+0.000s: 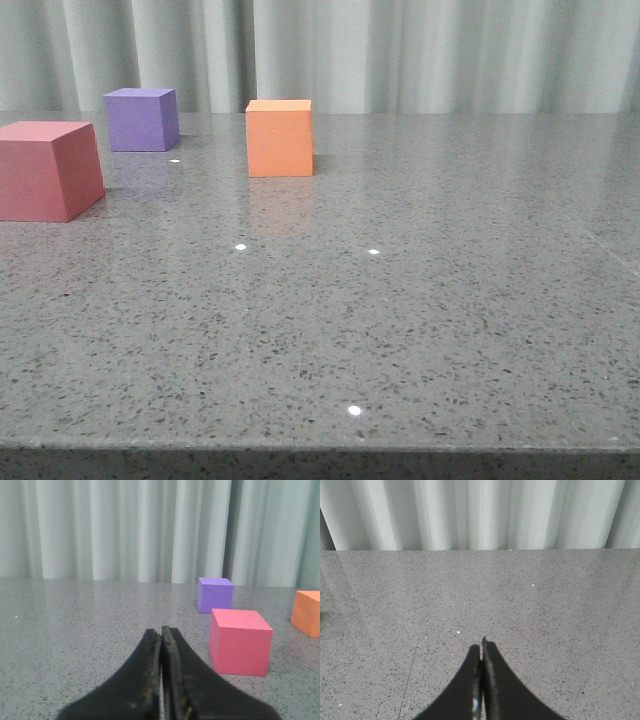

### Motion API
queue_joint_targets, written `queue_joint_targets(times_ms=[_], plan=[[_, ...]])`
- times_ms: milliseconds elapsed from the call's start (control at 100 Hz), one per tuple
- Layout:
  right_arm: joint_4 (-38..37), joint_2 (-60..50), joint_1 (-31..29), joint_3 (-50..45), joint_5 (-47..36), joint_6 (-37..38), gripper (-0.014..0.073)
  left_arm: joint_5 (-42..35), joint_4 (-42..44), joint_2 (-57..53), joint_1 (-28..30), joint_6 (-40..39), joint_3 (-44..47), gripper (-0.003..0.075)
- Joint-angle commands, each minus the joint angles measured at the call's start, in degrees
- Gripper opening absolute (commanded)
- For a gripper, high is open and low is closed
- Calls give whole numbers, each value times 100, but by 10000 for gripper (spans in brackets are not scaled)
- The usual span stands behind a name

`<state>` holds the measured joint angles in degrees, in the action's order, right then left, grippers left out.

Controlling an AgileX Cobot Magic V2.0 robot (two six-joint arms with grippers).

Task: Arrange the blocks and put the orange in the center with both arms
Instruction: 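Open the right gripper and raise it away from the orange cube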

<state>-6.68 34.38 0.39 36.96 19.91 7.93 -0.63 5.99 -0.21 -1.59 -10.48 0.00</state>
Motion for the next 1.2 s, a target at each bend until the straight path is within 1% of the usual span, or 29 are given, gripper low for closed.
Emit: queue_joint_targets(times_ms=[0, 60, 130, 220, 370, 420, 510, 600, 700, 780, 980, 1070, 1140, 1190], plan=[[-89, -19, -33, 145, -421, -67, -67, -365, -179, -172, 5, 8, -225, -20], [-89, -19, -33, 145, -421, -67, -67, -202, -333, -93, 5, 8, -603, -20], [-89, -19, -33, 145, -421, -67, -67, 164, -536, 88, 5, 8, -1129, -20], [-89, -19, -33, 145, -421, -67, -67, 930, -737, 469, 5, 8, -1856, -20], [-89, -19, -33, 145, -421, -67, -67, 2670, -827, 1376, 5, 8, -3324, -20], [-89, -19, -33, 145, -421, -67, -67, 3139, -827, 1758, 5, 8, -3771, -20], [-89, -19, -33, 145, -421, -67, -67, 3731, -892, 2289, 5, 8, -4481, -20], [-89, -19, -33, 145, -421, -67, -67, 4102, -892, 2740, 5, 8, -4985, -20], [-89, -19, -33, 145, -421, -67, -67, 4292, -892, 3080, 5, 8, -5242, -20], [-89, -19, -33, 145, -421, -67, -67, 4384, -892, 3223, 5, 8, -5244, -20], [-89, -19, -33, 145, -421, -67, -67, 5011, -892, 3454, 5, 8, -5244, -20], [-89, -19, -33, 145, -421, -67, -67, 5103, -892, 3490, 5, 8, -5244, -18], [-89, -19, -33, 145, -421, -67, -67, 5118, -892, 3490, 5, 8, -5244, 10], [-89, -19, -33, 145, -421, -67, -67, 5118, -892, 3490, 5, 8, -5244, 71]])
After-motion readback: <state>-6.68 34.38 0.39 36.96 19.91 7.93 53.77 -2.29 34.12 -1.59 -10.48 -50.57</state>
